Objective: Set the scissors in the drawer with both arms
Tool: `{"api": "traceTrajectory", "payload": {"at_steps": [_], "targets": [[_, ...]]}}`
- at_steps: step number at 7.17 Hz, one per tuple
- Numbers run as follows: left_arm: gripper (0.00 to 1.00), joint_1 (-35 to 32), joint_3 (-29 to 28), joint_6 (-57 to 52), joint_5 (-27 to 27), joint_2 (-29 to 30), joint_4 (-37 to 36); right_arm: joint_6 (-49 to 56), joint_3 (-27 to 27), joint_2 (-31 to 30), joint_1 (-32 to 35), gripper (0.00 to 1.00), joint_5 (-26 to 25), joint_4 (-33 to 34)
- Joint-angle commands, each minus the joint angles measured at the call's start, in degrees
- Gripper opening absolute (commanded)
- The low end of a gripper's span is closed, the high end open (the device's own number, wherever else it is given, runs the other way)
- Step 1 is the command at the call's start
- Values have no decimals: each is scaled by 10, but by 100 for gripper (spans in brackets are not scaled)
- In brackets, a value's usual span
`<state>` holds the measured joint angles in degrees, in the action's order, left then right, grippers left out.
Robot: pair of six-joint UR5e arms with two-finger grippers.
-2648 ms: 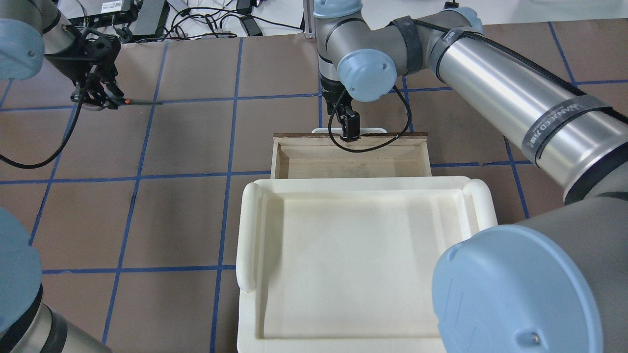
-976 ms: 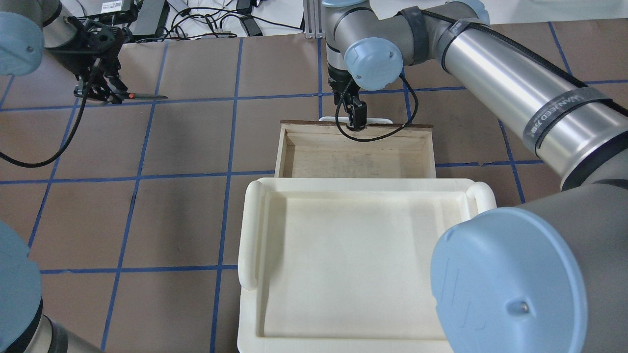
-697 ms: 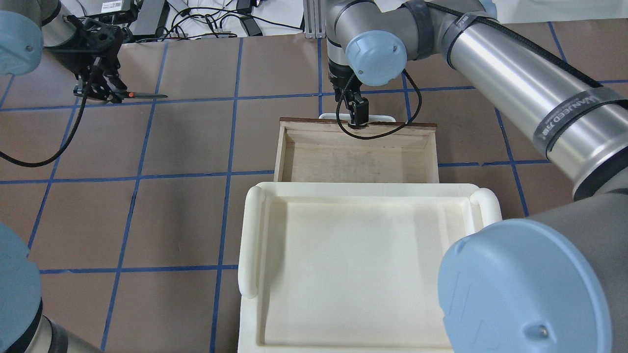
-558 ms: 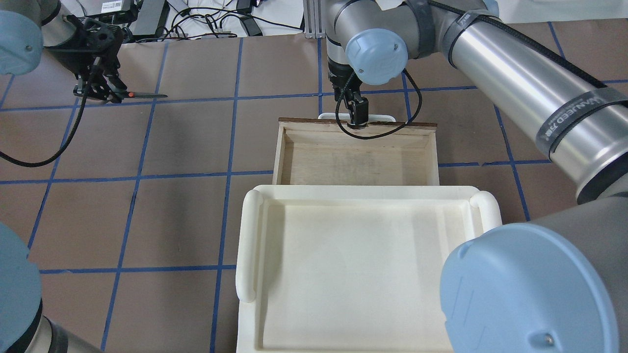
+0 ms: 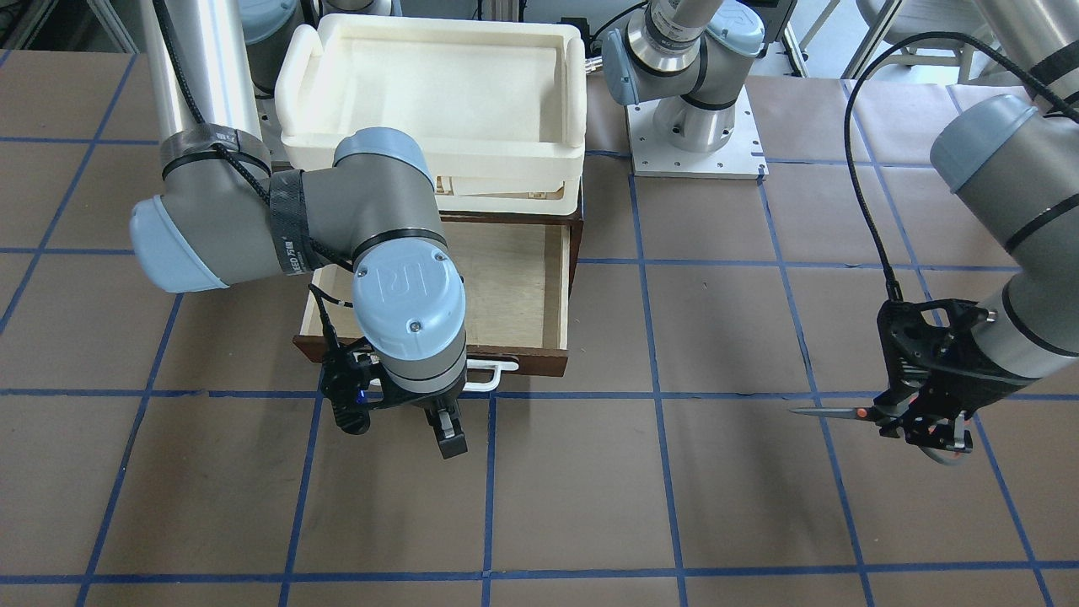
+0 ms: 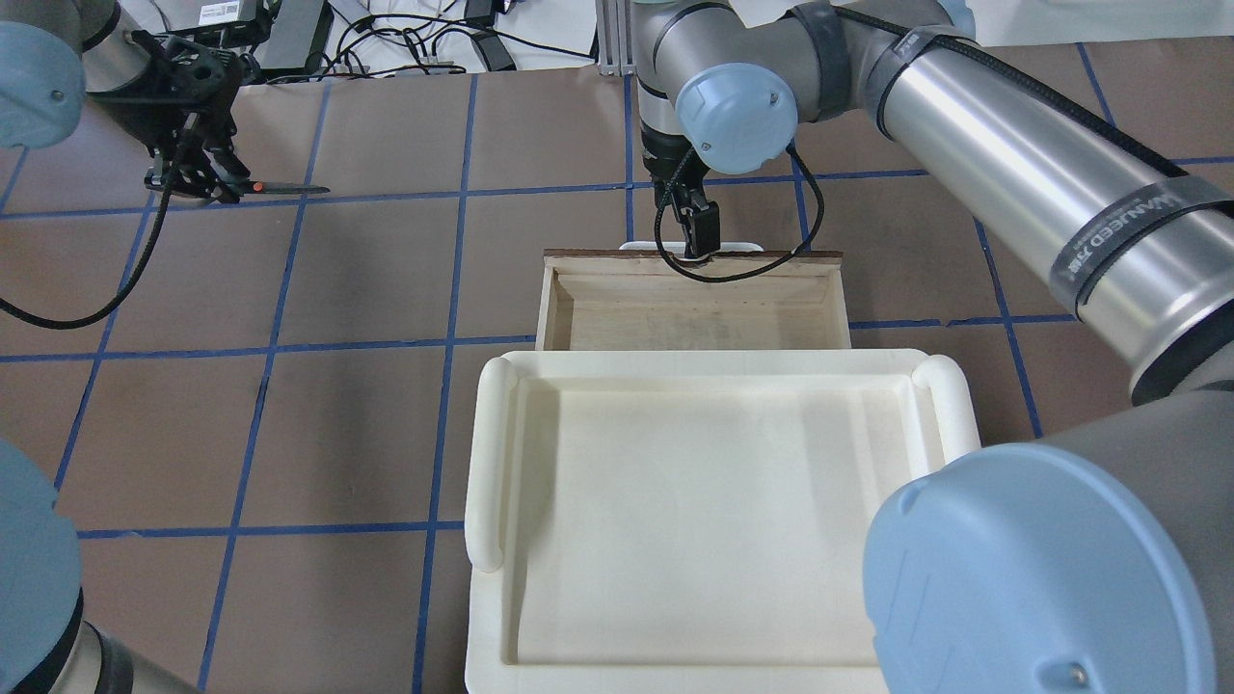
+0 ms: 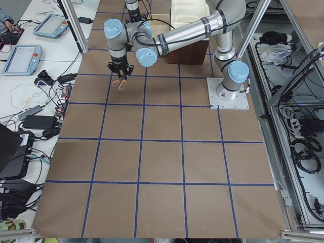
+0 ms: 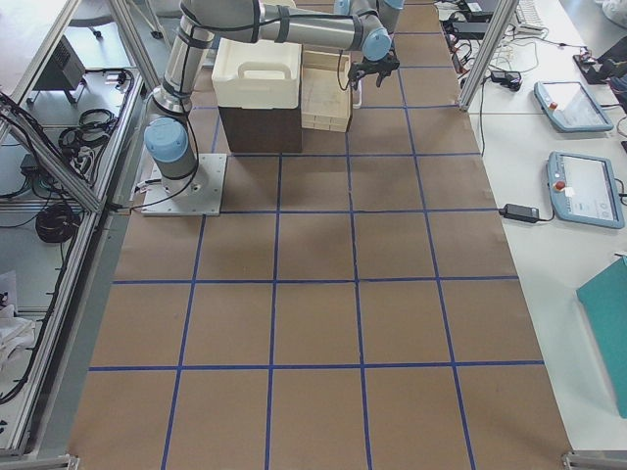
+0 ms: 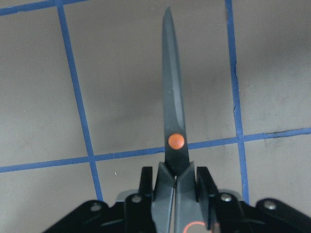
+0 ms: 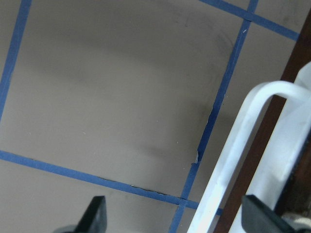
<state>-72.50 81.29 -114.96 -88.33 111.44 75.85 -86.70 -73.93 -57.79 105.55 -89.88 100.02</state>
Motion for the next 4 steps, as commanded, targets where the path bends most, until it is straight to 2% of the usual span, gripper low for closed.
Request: {"api": "traceTrajectory", "payload": {"at_steps": [1, 4], "targets": [[0, 1, 0, 0, 0, 0, 1, -1, 1, -6, 0, 99, -2, -7], [0, 1, 2, 0, 5, 0, 2, 9, 5, -54, -8, 99, -6, -38]]}}
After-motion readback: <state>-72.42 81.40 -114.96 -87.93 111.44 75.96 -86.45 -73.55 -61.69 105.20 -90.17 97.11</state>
